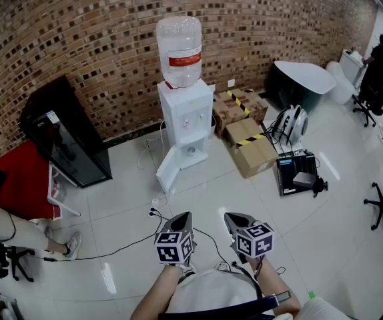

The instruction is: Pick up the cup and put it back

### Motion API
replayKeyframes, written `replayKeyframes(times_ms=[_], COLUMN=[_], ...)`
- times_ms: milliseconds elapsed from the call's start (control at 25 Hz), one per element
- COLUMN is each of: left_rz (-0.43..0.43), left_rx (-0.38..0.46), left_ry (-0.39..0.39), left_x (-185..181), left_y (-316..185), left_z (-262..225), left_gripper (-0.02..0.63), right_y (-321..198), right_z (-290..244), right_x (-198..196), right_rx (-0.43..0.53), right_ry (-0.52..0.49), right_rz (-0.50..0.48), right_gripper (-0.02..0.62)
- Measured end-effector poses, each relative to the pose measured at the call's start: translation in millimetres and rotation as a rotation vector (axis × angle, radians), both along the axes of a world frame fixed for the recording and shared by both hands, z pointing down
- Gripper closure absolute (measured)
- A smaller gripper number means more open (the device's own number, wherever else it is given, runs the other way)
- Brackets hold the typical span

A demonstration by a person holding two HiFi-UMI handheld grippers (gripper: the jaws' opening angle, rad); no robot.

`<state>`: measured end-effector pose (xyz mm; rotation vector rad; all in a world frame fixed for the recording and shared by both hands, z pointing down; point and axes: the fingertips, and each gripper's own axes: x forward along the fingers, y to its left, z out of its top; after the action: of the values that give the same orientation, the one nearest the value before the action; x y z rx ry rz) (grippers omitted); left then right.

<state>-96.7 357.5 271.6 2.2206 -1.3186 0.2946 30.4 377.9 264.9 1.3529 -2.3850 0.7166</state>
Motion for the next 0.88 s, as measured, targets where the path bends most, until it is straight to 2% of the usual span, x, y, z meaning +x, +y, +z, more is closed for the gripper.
replayKeyframes(times_ms=[560,880], left_rz=[0.003,0.049], left_rx=[-0.009,-0.022], left_ry=[0.008,0.011], left_x=[-6,-23], left_y=[-11,-25], left_z=[3,10], left_gripper=[0.606,0.606], right_y=[-12,-37], right_z=[3,6], right_x=[-5,-18], right_rx=[-0.010,-0.006], right_ry=[0.000,0.020], right_rz=[0.012,0.039], right_gripper=[0.584,0.584])
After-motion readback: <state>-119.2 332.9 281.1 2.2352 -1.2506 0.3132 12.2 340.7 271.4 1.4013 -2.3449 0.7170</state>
